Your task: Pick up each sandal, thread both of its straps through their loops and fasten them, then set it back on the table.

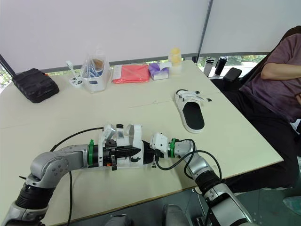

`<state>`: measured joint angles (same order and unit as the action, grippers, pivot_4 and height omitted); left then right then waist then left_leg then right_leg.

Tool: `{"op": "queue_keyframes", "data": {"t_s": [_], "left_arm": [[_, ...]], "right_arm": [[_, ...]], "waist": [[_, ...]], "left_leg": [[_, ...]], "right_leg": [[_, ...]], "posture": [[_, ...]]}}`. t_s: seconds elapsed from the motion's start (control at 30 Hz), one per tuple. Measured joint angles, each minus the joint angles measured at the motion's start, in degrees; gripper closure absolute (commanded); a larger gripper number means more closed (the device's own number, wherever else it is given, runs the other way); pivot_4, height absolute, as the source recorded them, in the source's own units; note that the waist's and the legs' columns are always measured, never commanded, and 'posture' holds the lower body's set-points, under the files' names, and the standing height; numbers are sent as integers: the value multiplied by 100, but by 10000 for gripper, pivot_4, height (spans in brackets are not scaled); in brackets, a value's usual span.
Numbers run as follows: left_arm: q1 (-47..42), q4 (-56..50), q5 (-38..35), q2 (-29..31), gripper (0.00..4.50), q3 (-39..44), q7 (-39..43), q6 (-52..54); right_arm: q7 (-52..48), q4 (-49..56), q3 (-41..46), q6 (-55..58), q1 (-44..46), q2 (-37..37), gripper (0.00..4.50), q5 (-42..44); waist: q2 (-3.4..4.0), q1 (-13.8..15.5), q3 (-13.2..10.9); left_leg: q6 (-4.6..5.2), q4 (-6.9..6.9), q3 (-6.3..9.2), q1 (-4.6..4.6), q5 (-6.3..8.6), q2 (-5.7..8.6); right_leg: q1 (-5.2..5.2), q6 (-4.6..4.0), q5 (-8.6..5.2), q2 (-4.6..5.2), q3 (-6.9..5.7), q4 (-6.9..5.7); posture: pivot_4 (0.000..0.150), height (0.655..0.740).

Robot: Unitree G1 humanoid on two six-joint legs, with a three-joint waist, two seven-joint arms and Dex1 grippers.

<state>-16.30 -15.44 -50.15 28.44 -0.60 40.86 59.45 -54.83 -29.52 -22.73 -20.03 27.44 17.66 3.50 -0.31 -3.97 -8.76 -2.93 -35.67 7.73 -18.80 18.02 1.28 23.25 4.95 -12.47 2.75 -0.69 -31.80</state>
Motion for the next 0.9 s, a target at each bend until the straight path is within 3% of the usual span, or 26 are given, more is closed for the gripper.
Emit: {"op": "queue_keyframes", "data": {"t_s": [0.23,0.63,0.9], "left_arm": [[-147,145,-358,-203,44629,351,-261,298],[31,-190,73,269,44629,-94,76,25],[39,-229,-69,334,44629,-66,254,270]], "right_arm": [[0,0,-17,0,-10,-53,45000,-1],[1,0,-27,0,-12,-84,45000,-3],[3,0,-27,0,-12,-89,45000,-3]], "waist": [[-6,2,1],[6,2,8],[6,-1,7]], "left_leg": [[-4,23,-14,46,2,3],[-4,41,-14,52,1,6],[-2,42,-16,51,0,10]], "right_leg": [[4,-9,7,-1,24,-50],[13,-41,28,-10,26,-55],[15,-41,28,-11,25,-55]], "posture": [[1500,7400],[1500,7400],[1500,7400]]}}
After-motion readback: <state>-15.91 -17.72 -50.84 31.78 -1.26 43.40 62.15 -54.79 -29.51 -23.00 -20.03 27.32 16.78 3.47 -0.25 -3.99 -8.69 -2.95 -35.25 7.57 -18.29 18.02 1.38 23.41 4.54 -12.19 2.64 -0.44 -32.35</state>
